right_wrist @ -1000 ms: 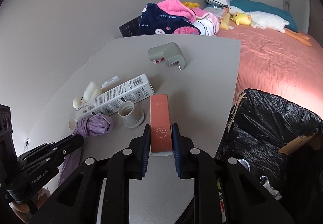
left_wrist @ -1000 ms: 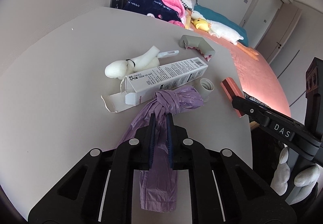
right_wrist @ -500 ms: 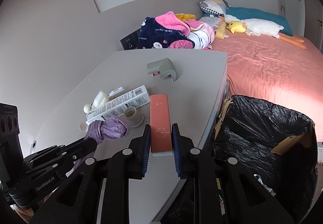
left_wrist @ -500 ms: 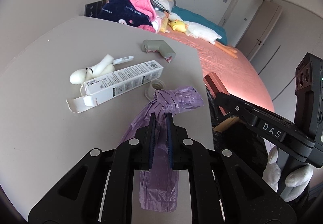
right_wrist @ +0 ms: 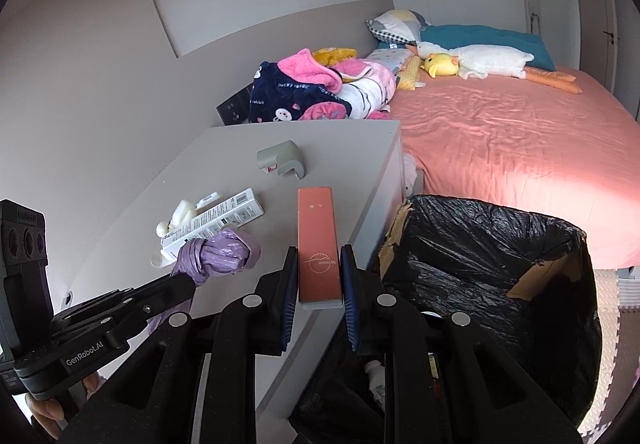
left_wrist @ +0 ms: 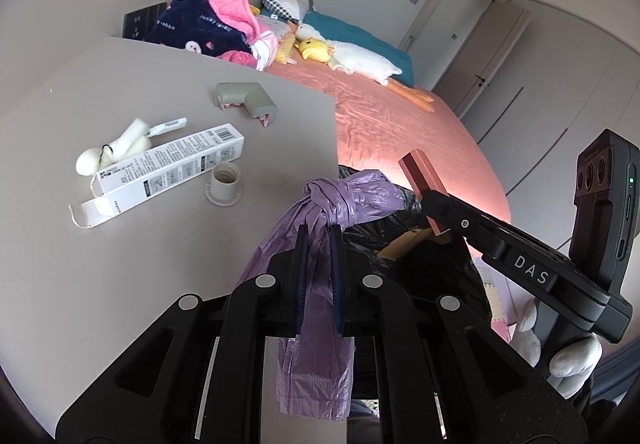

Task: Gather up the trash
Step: 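Carry the purple bag and pink box over the black trash bag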

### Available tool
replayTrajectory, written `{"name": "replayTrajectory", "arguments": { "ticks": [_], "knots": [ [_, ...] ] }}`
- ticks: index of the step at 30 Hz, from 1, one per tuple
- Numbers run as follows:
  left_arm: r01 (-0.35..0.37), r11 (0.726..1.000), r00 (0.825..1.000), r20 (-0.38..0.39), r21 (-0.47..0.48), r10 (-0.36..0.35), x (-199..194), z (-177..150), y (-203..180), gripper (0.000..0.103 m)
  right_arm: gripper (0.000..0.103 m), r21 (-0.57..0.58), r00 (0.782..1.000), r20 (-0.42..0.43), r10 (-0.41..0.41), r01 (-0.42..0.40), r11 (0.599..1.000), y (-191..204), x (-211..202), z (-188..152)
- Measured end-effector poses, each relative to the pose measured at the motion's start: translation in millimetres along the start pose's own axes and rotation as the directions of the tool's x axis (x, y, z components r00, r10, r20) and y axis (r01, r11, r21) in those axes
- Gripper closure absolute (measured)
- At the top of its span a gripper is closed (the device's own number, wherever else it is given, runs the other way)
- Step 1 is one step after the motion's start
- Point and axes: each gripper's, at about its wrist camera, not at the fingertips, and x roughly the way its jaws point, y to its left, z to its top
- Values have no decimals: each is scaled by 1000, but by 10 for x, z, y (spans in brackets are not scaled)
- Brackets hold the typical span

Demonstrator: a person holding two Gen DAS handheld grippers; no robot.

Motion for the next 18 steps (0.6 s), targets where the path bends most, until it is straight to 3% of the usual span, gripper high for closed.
{"name": "replayTrajectory", "arguments": {
  "ticks": [18],
  "knots": [
    [74,994,997,-28,84,-71,94,16,-551,94,81,72,997,50,-58,55,996,-452,-385,-53]
  ]
}}
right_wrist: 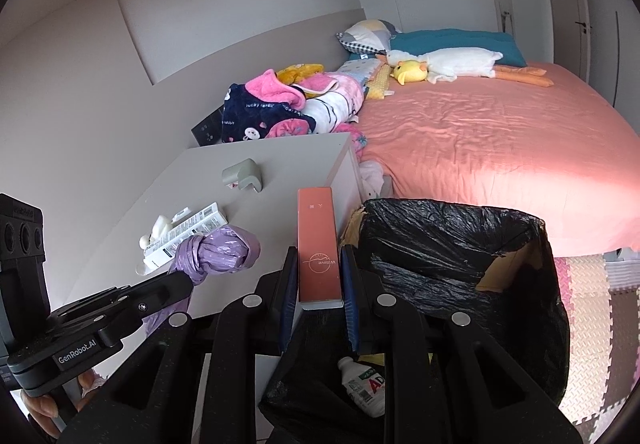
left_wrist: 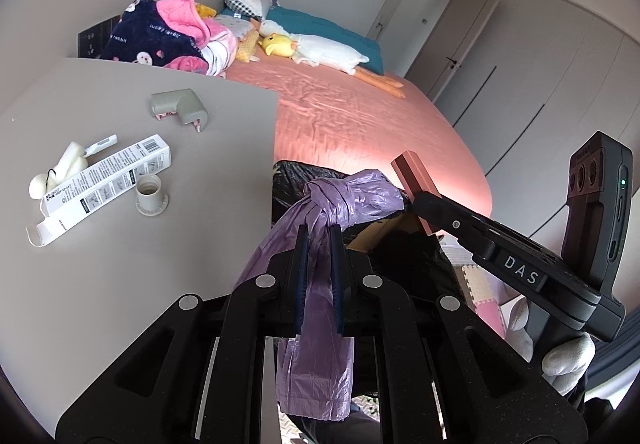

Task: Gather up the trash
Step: 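Carry the purple bag and pink box over the black trash bag, then open both tools to drop the purple bag and pink box in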

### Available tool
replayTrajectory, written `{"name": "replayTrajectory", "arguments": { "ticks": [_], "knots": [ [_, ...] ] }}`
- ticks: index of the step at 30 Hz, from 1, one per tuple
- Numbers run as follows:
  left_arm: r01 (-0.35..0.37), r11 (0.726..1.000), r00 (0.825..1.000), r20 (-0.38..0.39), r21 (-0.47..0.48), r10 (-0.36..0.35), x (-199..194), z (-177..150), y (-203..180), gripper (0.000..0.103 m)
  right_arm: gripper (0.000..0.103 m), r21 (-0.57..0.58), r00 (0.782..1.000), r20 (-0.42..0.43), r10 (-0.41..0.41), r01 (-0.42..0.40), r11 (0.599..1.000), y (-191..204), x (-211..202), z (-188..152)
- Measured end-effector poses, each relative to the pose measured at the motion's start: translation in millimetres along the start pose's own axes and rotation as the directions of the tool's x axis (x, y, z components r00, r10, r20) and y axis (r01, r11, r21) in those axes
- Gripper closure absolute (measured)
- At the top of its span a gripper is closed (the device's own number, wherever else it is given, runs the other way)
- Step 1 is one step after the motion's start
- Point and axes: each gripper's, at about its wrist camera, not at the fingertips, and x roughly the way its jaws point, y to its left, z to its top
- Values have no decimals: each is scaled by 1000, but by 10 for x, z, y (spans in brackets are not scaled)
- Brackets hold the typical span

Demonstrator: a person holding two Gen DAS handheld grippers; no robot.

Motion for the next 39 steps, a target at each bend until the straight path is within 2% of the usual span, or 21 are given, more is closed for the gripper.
{"name": "replayTrajectory", "arguments": {
  "ticks": [11,27,33,38,39],
  "knots": [
    [54,998,998,-30,46,-52,155,68,-265,94,81,57,998,32,-54,52,997,-349,-194,30],
    [130,987,988,-100,92,-121,473,142,-509,93,81,115,992,36,-124,119,986,-707,-278,16],
    [163,983,979,-140,80,-151,642,151,-518,94,81,138,990,29,-138,133,981,-822,-251,14],
    [219,972,959,-203,89,-197,818,157,-554,93,81,159,990,37,-139,132,978,-932,-281,19],
    [200,975,961,-211,97,-176,851,159,-561,89,79,165,989,46,-138,129,978,-954,-300,24]
  ]
}}
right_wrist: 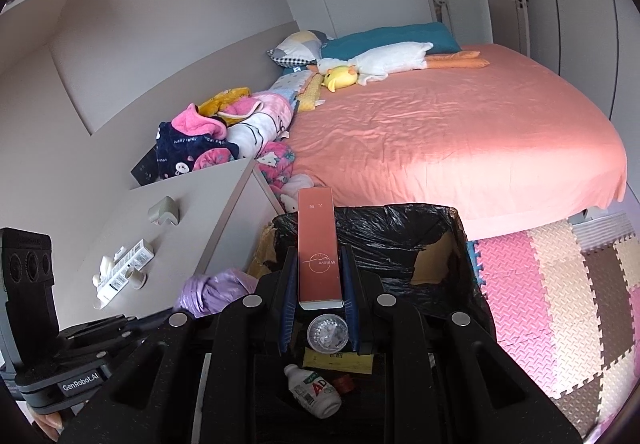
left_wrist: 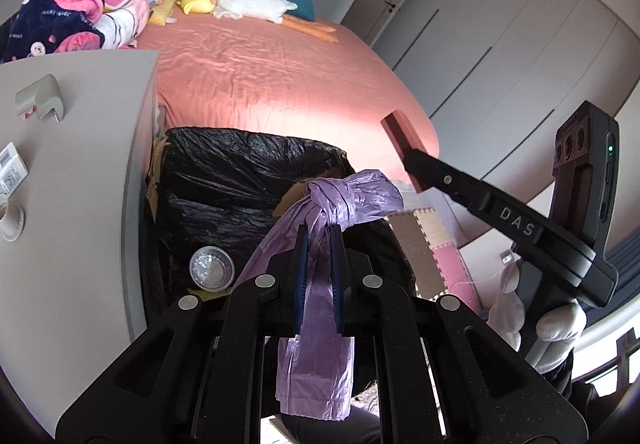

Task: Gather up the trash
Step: 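Open both tools to drop the purple bag and pink box in, then return the right tool to the table and grasp the white cup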

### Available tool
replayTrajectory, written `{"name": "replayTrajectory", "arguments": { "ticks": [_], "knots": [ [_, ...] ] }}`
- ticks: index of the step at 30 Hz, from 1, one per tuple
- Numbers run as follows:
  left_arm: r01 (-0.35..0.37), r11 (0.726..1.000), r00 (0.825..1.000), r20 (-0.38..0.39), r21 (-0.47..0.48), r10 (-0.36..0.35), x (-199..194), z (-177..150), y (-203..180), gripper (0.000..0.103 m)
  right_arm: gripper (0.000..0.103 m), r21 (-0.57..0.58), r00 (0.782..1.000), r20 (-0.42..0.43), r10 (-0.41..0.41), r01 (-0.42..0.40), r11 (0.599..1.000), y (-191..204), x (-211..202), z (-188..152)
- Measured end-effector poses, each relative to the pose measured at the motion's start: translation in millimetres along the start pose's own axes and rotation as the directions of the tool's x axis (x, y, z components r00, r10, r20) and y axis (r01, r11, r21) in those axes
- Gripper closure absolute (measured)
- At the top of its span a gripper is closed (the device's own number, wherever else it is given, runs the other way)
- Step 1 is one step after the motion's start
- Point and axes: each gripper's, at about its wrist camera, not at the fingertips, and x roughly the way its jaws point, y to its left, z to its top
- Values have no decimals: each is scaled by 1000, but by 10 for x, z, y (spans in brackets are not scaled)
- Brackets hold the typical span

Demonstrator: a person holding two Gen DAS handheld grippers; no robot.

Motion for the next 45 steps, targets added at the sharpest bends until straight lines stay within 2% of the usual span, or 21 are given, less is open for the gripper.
{"name": "replayTrajectory", "arguments": {
  "ticks": [1,2,3,5,10,17,35,45],
  "knots": [
    [-29,1000,1000,-4,1,29,25,-5,-10,67,75,6,1000,8,-8,8,1000,-19,-16,10],
    [-59,998,998,-4,-2,59,38,6,6,44,58,13,999,24,-27,27,1000,-40,-44,17],
    [-84,996,996,15,-9,84,26,12,21,8,37,20,997,45,-55,54,998,-53,-76,22],
    [-94,995,993,73,-24,96,-41,11,64,6,24,40,989,96,-111,108,993,-80,-150,22],
    [-37,997,995,87,-69,43,-93,16,181,6,24,46,989,95,-109,105,993,-130,-146,31],
    [-45,996,994,93,-77,52,-119,-40,231,6,24,32,993,73,-97,95,995,-60,-58,8],
    [-120,982,981,133,-145,139,-419,-169,609,6,24,-73,999,23,-39,40,997,437,174,-97],
    [-181,968,966,153,-173,208,-665,-271,861,6,24,-140,1000,14,16,-14,990,813,314,-177]
  ]
}}
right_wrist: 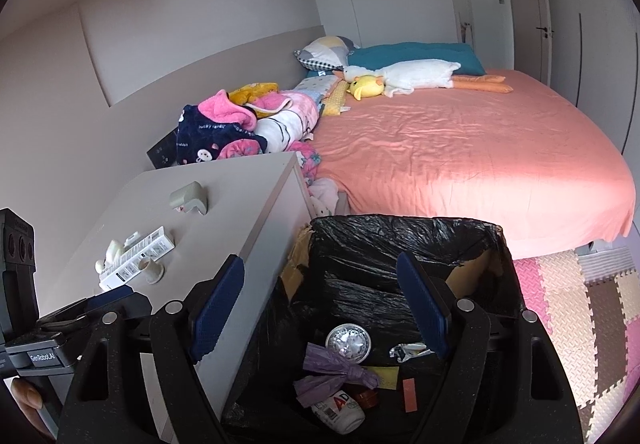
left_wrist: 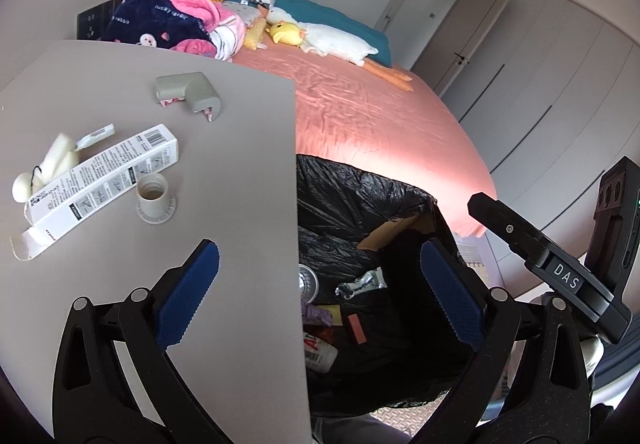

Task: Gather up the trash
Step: 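Return the right tool to the table and grasp the white cup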

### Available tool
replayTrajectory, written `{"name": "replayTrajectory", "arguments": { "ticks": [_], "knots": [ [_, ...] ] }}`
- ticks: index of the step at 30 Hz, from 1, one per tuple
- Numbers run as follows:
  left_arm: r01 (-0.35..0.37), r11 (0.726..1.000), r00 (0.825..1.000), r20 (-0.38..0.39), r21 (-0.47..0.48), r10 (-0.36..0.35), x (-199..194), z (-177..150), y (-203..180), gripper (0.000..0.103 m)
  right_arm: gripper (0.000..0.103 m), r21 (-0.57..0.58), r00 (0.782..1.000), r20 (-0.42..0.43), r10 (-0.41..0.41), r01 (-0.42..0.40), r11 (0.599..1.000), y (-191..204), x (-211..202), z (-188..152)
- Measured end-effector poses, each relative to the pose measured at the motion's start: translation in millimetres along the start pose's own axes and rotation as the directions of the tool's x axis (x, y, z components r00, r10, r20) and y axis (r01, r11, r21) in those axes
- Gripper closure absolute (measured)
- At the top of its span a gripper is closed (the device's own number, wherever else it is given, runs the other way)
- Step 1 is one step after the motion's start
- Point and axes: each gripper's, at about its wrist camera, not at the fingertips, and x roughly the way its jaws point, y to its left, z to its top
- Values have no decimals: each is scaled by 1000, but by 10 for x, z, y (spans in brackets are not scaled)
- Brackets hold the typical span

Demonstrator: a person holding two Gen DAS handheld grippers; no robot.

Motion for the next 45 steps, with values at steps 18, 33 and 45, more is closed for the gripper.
{"name": "replayTrajectory", "arguments": {
  "ticks": [18,33,45],
  "knots": [
    [-84,993,995,43,-80,88,-291,18,620,6,24,-129,993,-80,90,-100,987,668,378,-95],
    [-105,991,994,33,-80,108,-335,67,942,6,25,-228,974,-166,155,-191,955,1198,690,-191],
    [-128,990,991,28,-61,130,-320,145,1066,6,31,-259,949,-229,215,-272,927,1534,918,-206]
  ]
}}
